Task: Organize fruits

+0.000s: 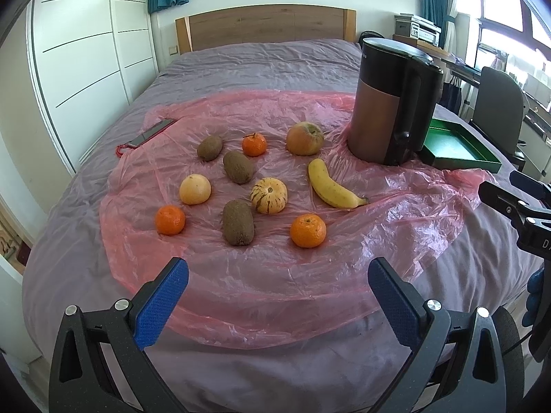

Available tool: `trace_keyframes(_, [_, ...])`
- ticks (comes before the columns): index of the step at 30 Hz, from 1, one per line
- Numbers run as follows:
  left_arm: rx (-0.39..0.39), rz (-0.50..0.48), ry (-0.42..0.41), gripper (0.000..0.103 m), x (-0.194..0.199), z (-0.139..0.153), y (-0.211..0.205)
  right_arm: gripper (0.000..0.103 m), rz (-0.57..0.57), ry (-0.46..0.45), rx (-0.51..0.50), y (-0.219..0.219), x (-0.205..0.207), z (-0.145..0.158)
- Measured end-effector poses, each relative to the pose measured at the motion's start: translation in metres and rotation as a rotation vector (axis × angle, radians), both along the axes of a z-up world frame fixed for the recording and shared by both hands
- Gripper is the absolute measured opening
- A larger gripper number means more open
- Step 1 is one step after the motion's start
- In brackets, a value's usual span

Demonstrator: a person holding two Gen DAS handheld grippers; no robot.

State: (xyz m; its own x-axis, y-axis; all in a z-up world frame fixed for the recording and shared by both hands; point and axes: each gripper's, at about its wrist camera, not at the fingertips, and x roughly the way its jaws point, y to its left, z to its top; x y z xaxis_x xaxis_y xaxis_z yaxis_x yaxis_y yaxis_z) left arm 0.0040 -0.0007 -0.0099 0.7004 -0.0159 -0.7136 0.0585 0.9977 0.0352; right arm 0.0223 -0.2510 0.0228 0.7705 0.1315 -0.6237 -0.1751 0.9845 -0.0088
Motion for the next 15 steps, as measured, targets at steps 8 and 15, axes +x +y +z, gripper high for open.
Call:
trace_keyframes(8, [-0.007, -0.006, 0.024, 0.102, 0.0025, -0.0022, 0.0008, 0.103, -0.001, -0.001, 0.002, 0.0006, 0.0012, -0.0002])
trace_keyframes(15, [-0.009, -0.014, 0.040, 0.102, 0.0042, -0.0026, 0.0006, 0.103, 0.003, 0.001, 0.007, 0.0019, 0.0028, 0.0015])
